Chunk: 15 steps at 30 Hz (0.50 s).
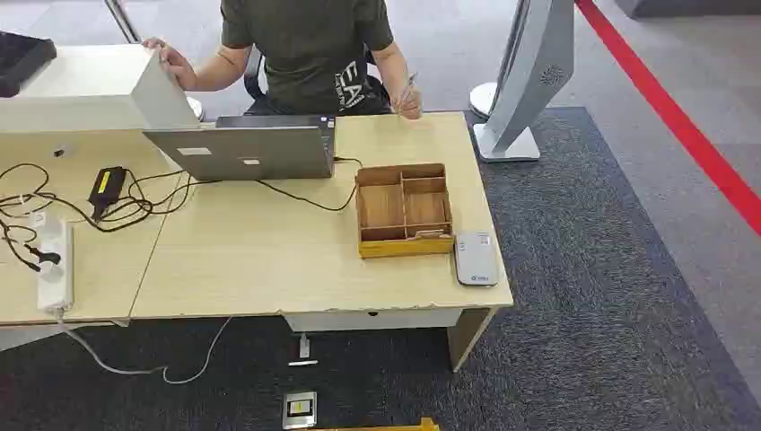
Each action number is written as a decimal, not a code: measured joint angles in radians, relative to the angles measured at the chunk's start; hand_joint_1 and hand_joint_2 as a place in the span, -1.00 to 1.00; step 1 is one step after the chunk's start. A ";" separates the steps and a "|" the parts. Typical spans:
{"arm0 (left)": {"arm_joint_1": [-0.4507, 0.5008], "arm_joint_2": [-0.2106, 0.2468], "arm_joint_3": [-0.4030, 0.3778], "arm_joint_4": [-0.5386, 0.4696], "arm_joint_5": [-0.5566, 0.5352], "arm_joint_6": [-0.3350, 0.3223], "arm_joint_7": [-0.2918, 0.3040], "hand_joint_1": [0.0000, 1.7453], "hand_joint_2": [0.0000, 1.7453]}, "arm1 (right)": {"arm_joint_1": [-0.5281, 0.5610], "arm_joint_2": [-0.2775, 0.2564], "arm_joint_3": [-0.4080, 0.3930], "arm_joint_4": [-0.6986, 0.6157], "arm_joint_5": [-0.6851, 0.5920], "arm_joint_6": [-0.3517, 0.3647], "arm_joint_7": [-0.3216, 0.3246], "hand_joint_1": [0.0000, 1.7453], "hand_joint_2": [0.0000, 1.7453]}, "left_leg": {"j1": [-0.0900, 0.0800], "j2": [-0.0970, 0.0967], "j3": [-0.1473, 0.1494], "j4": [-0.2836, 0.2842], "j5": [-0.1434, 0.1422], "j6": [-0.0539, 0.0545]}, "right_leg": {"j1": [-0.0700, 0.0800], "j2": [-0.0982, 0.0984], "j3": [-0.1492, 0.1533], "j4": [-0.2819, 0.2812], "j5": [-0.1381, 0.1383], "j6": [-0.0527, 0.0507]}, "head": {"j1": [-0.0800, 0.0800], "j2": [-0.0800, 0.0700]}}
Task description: Pass the card to the sensor for recognition and then transmit it.
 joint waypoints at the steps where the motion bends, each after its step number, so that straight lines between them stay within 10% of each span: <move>1: 0.000 -0.002 0.001 0.000 0.005 0.004 -0.001 -1.00 -1.00 | -0.001 -0.002 -0.001 0.000 -0.006 -0.020 -0.027 -1.00 -1.00 | 0.000 0.000 0.000 0.000 0.000 0.000 | 0.000 0.000 0.000 0.000 0.000 0.000 | 0.000 0.000; 2: 0.000 -0.003 0.002 0.000 0.010 0.007 -0.001 -1.00 -1.00 | -0.001 -0.006 -0.002 0.000 -0.020 -0.051 -0.067 -1.00 1.00 | 0.000 0.000 0.000 0.000 0.000 0.000 | 0.000 0.000 0.000 0.000 0.000 0.000 | 0.000 0.000; 8: 0.001 -0.011 0.008 0.000 -0.003 -0.013 -0.002 -1.00 -1.00 | -0.027 -0.064 -0.031 0.001 -0.114 -0.092 -0.249 -1.00 1.00 | -0.003 0.000 -0.001 0.000 0.000 0.001 | -0.002 0.000 0.000 0.000 0.000 0.001 | -0.002 0.000; 15: -0.002 -0.006 0.005 0.000 -0.031 -0.047 -0.001 -1.00 -1.00 | -0.257 -0.263 -0.042 0.002 -0.073 -0.104 -0.175 -1.00 1.00 | -0.008 0.011 -0.001 0.000 0.002 0.004 | -0.005 0.009 -0.004 0.001 0.006 0.005 | -0.003 0.000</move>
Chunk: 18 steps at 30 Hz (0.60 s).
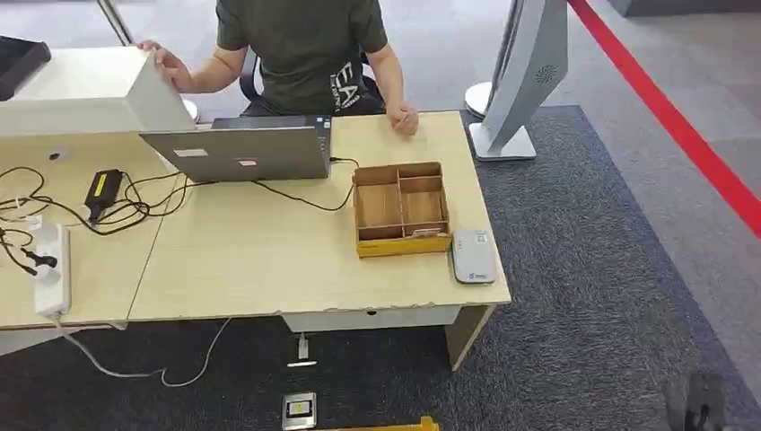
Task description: Pass the card to the sensor for recognition and then transmit it.
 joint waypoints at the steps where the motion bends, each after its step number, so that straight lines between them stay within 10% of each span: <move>1: -0.002 0.000 -0.001 0.000 -0.001 0.000 0.004 -1.00 -1.00 | -0.041 -0.020 0.001 0.005 0.030 0.001 0.003 -1.00 1.00 | 0.000 0.000 0.000 0.000 0.001 0.002 | 0.000 0.000 0.000 0.000 0.000 0.000 | -0.002 0.000; 16: 0.001 0.005 -0.014 0.000 -0.022 -0.022 -0.017 -1.00 -1.00 | -0.371 -0.135 0.000 0.048 0.221 -0.093 -0.146 -1.00 1.00 | 0.000 -0.003 -0.001 0.000 0.004 0.002 | -0.001 -0.002 -0.001 0.001 0.002 0.001 | 0.001 0.000; 18: 0.000 0.013 -0.027 0.000 -0.039 -0.043 -0.020 -1.00 -1.00 | -0.506 -0.140 -0.006 0.071 0.295 0.027 -0.195 -1.00 1.00 | 0.000 -0.002 -0.002 0.000 0.004 0.002 | 0.000 -0.002 -0.002 0.001 0.002 0.001 | 0.001 0.000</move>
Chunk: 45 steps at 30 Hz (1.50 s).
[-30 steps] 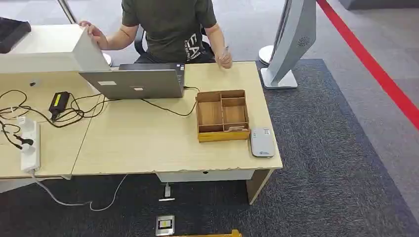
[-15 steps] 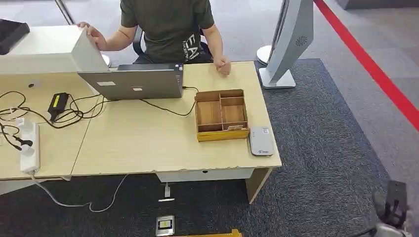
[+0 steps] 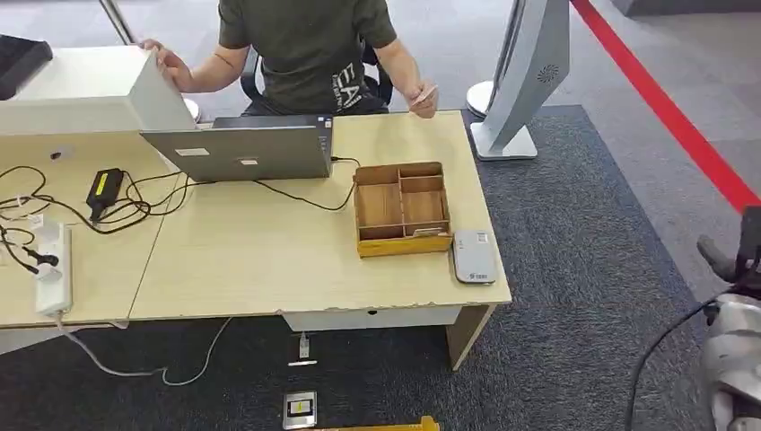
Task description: Pass the card to the sensor for recognition and then transmit it.
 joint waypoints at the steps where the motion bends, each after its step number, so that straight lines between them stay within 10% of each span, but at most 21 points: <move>1: 0.000 0.002 -0.003 0.000 -0.008 -0.005 -0.002 -1.00 -1.00 | -0.022 0.002 0.000 0.004 0.004 0.030 0.006 -1.00 1.00 | 0.000 0.000 0.000 0.000 0.000 0.000 | 0.000 0.000 0.000 0.000 0.000 0.000 | -0.002 0.000; 7: 0.000 0.016 -0.030 0.000 -0.038 -0.044 -0.019 -1.00 -1.00 | -0.108 0.015 0.018 0.024 0.011 0.232 -0.052 -1.00 1.00 | 0.000 -0.004 -0.004 0.000 0.001 0.000 | 0.001 -0.003 0.001 0.001 0.000 0.000 | 0.000 0.000; 15: -0.015 0.017 -0.039 0.000 -0.027 -0.039 -0.037 -1.00 -1.00 | -0.200 0.249 0.219 0.056 0.012 -0.038 -0.018 -1.00 1.00 | 0.002 -0.002 -0.002 -0.001 0.003 -0.003 | 0.003 -0.001 -0.002 0.004 0.001 -0.001 | -0.001 0.000; 23: -0.015 0.021 -0.057 0.000 -0.046 -0.063 -0.037 -1.00 -1.00 | -0.241 0.452 0.508 0.068 0.013 -0.083 0.045 -1.00 1.00 | 0.004 -0.008 -0.006 0.000 0.005 -0.005 | 0.004 -0.006 -0.006 0.004 0.001 -0.003 | -0.002 0.000; 32: -0.011 0.031 -0.085 0.000 -0.076 -0.076 -0.036 -1.00 -1.00 | -0.232 0.513 0.756 0.036 0.001 -0.063 0.124 -1.00 1.00 | 0.003 -0.009 -0.007 0.000 0.005 -0.005 | 0.004 -0.006 -0.008 0.003 0.001 -0.003 | -0.002 0.000; 34: -0.012 0.032 -0.090 0.000 -0.077 -0.079 -0.036 -1.00 -1.00 | -0.126 0.497 0.822 -0.101 -0.142 0.137 0.234 -1.00 1.00 | 0.007 -0.009 0.005 0.001 0.003 -0.004 | 0.005 -0.006 0.002 -0.006 0.000 -0.003 | -0.010 0.000; 36: -0.012 0.033 -0.096 0.000 -0.078 -0.083 -0.036 -1.00 -1.00 | 0.016 0.427 0.961 -0.337 -0.451 0.362 0.513 -1.00 1.00 | 0.008 -0.024 0.001 0.003 0.003 -0.001 | 0.008 -0.021 0.007 -0.007 -0.003 0.002 | -0.006 0.000; 38: 0.006 0.035 -0.101 0.000 -0.079 -0.082 -0.035 -1.00 -1.00 | 0.067 0.355 1.120 -0.500 -0.785 0.362 0.739 -1.00 1.00 | 0.002 -0.012 -0.014 0.003 0.005 0.000 | -0.001 -0.010 -0.013 0.003 0.003 0.000 | 0.017 0.000; 41: 0.008 0.044 -0.108 0.003 -0.082 -0.083 -0.034 -1.00 -1.00 | 0.113 0.302 1.354 -0.721 -0.957 0.259 0.755 -1.00 1.00 | -0.002 0.033 -0.016 0.002 -0.001 0.000 | -0.005 0.035 -0.024 0.002 0.012 0.000 | 0.011 0.000; 45: -0.017 0.044 -0.113 0.002 -0.087 -0.089 -0.036 -1.00 -1.00 | 0.164 0.251 1.532 -0.850 -0.915 0.243 0.767 -1.00 1.00 | 0.000 0.023 -0.012 0.002 0.001 0.000 | -0.001 0.027 -0.020 0.002 0.010 0.001 | 0.005 0.000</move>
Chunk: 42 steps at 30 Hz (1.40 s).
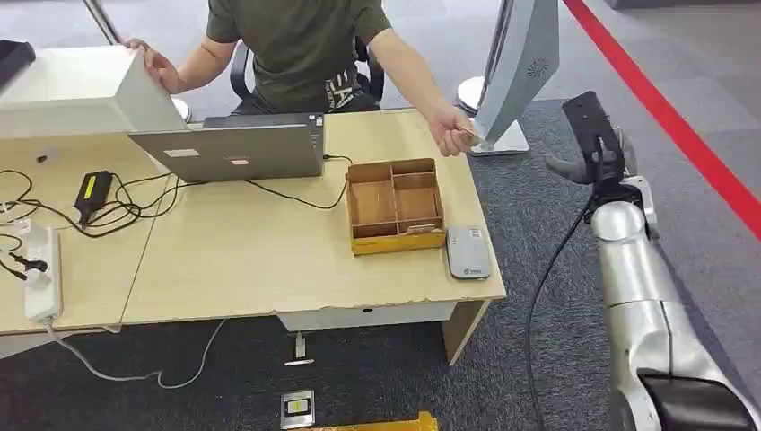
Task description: Pass the card to the sensor for recognition and then transmit it.
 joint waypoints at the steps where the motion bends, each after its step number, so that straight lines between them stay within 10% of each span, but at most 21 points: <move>1: 0.000 -0.001 -0.003 -0.002 0.000 -0.001 0.000 -1.00 -1.00 | 0.015 -0.014 0.041 -0.041 -0.001 -0.003 0.001 -1.00 1.00 | 0.000 -0.005 -0.001 0.000 0.003 0.000 | 0.000 -0.008 -0.001 0.000 0.000 0.000 | 0.000 0.000; 5: 0.010 -0.003 -0.014 -0.003 -0.006 -0.003 0.001 -1.00 -1.00 | 0.043 -0.067 0.226 -0.164 -0.010 -0.029 0.009 -1.00 1.00 | 0.002 -0.015 -0.005 0.000 0.005 -0.001 | 0.002 -0.015 -0.001 0.000 0.000 0.000 | 0.002 0.000; 17: 0.008 -0.002 -0.019 -0.003 0.002 0.004 0.022 -1.00 -1.00 | 0.071 -0.154 0.452 -0.347 0.066 -0.030 0.073 -1.00 1.00 | 0.002 -0.023 -0.008 0.000 0.008 -0.001 | 0.004 -0.026 0.000 0.000 0.000 0.000 | 0.001 0.000; 42: 0.006 -0.002 -0.023 -0.003 0.009 0.006 0.041 -1.00 -1.00 | 0.029 -0.166 0.587 -0.350 0.173 -0.022 0.090 -1.00 1.00 | 0.002 -0.023 -0.009 0.000 0.008 -0.001 | 0.004 -0.026 0.000 0.000 0.000 0.000 | 0.001 0.000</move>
